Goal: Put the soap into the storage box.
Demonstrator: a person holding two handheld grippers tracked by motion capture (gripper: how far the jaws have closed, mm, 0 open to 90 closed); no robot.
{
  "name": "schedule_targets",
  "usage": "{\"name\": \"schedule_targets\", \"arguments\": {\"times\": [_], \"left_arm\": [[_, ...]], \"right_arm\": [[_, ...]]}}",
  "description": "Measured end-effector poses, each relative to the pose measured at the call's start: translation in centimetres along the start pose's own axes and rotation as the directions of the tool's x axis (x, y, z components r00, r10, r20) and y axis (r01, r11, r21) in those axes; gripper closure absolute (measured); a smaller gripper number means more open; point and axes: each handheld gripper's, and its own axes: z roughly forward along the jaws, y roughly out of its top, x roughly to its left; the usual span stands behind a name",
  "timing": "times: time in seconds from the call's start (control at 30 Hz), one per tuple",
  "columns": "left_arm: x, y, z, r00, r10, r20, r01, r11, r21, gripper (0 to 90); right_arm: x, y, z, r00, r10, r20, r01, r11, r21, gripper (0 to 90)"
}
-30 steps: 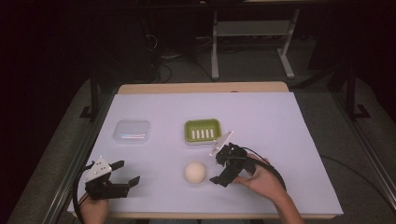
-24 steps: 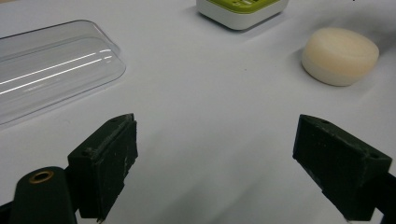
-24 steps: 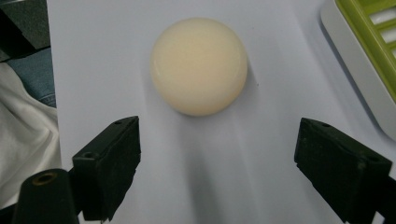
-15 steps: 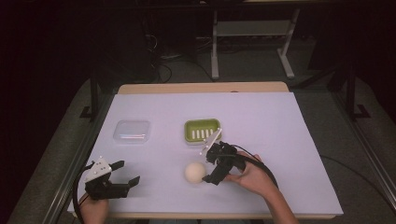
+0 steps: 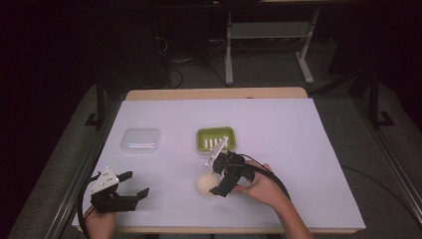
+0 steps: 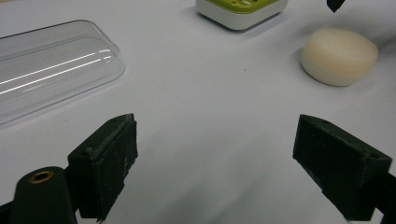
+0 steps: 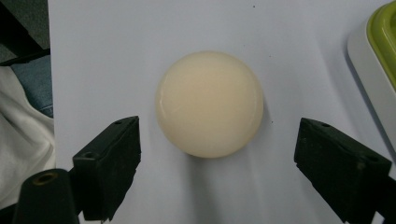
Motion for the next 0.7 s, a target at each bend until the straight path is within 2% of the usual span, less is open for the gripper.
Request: {"name": "schedule_targets", "arguments": {"times": [0.7], "left_arm": [[0.0,0.0,0.0,1.0,0.004,0.001,-0.004,1.0,0.001,13.0]], "right_arm": [[0.1,1.4,1.8,0.9998,-0.012,-0.018,0.013,0.999,0.041,14.1]]}}
